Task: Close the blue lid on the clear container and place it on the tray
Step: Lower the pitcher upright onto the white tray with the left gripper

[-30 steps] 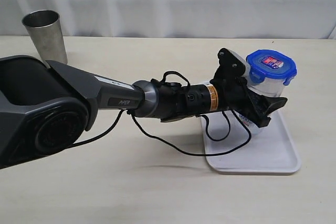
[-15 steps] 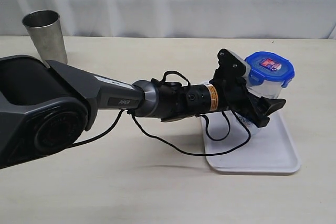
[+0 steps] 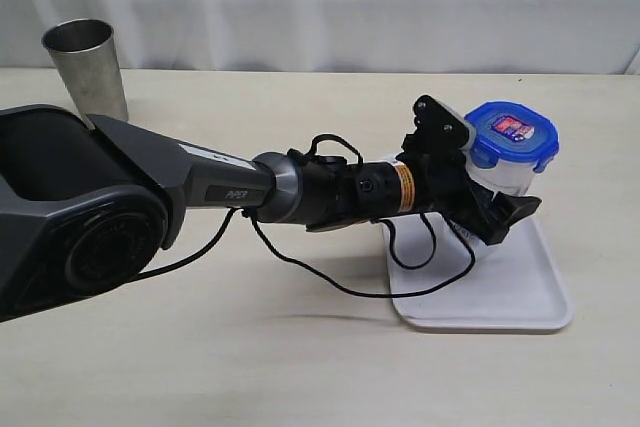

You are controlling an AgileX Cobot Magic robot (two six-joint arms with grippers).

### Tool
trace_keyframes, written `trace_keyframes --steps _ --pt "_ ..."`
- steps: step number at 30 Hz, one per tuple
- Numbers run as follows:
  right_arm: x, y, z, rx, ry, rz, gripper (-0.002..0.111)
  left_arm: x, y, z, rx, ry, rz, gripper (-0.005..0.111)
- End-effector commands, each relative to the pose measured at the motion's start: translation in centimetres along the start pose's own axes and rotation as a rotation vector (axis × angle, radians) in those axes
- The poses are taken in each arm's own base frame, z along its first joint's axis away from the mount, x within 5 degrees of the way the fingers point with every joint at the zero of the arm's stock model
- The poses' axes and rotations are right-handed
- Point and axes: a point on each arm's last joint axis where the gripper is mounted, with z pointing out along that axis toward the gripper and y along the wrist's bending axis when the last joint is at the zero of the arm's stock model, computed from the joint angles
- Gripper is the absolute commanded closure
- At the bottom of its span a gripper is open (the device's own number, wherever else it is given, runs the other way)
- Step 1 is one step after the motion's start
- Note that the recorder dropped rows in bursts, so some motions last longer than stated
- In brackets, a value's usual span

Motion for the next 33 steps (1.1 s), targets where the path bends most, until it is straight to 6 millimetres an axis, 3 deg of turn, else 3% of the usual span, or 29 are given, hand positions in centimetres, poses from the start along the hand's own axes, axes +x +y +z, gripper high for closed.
trace_keyframes --steps 1,16,33 --pt "-0.1 0.0 0.0 0.007 -0.015 0.005 0.104 -0.5 0.1 -0.1 -0.011 0.025 0.025 0.016" --pt "-0.1 0.0 0.0 0.007 -0.015 0.005 0.104 0.6 0.6 -0.2 -0.057 0.142 0.046 0.016" --pt "-0.1 0.0 0.0 0.007 -0.015 0.005 0.104 0.3 0.6 -0.6 -0.073 0.230 0.043 0.016"
